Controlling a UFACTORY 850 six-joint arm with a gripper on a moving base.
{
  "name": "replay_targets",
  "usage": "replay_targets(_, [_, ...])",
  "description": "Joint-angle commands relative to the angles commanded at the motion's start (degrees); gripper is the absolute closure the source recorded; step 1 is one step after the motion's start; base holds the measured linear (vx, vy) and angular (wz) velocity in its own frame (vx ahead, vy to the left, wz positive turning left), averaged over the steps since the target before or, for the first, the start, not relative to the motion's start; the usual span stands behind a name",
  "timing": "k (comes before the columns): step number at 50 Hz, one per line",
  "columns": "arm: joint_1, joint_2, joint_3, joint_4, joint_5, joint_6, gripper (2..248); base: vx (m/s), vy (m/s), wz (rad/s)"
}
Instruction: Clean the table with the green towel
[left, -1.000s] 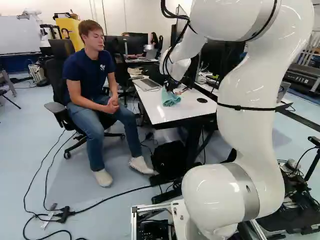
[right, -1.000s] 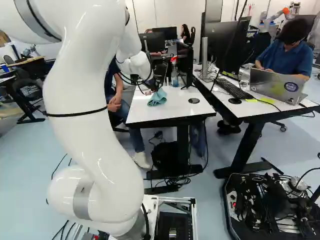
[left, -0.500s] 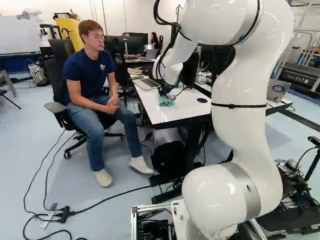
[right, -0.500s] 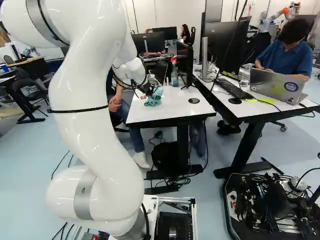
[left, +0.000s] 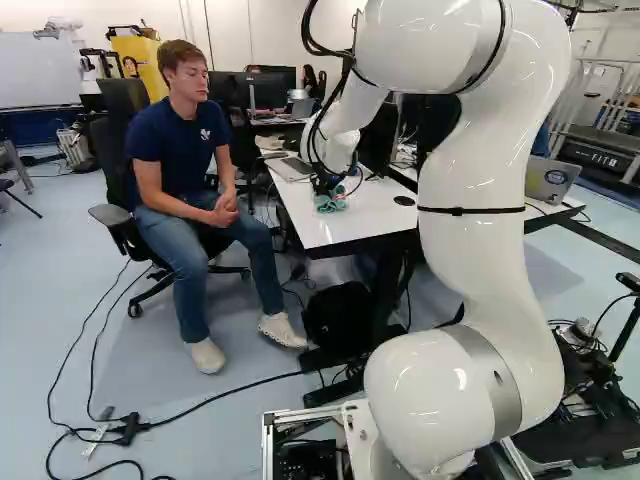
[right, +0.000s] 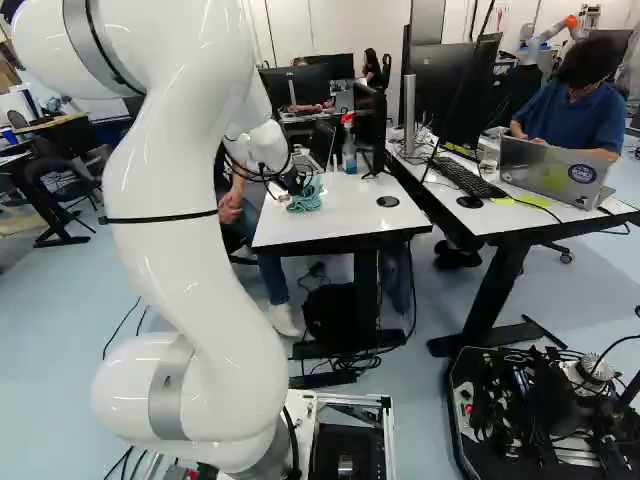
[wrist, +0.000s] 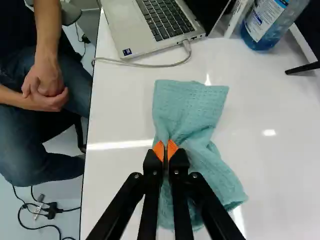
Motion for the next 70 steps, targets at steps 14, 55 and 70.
replay_targets(14, [-0.63, 0.02, 0.03, 0.00, 0.00, 0.00, 218, 0.000, 0.000, 0.000])
replay_targets(55, [-3.65, -7.38, -9.74, 0.00, 0.00, 0.00, 218, 0.000, 0.000, 0.000])
replay_targets(70, [-2.91, -5.16, -6.76, 0.00, 0.00, 0.00, 218, 0.000, 0.000, 0.000])
